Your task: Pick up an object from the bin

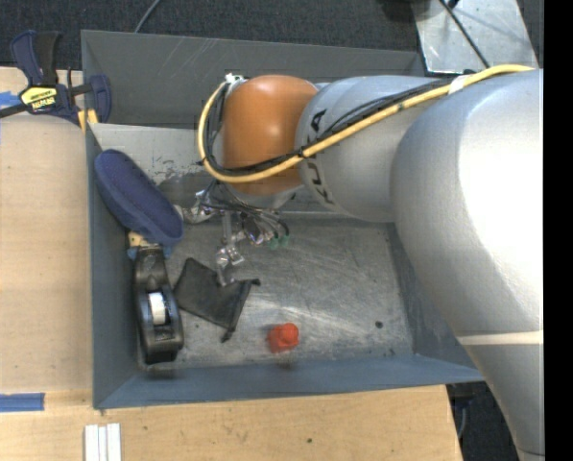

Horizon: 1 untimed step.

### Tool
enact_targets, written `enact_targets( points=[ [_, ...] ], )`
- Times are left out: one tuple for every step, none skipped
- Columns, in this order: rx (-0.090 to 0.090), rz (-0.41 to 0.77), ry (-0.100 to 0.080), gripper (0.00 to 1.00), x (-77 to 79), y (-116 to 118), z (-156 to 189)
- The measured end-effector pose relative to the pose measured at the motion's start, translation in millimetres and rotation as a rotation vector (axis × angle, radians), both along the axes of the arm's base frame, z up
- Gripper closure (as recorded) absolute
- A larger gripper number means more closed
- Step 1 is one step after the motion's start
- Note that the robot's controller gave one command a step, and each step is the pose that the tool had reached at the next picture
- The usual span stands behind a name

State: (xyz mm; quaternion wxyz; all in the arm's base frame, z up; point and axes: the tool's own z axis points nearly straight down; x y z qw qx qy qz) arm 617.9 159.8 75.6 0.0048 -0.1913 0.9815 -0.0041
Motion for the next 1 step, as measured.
enact_targets(
  points=[
    [-0.001,0.198,0.003,0.0,-8.7,33.6,1.4]
  ],
)
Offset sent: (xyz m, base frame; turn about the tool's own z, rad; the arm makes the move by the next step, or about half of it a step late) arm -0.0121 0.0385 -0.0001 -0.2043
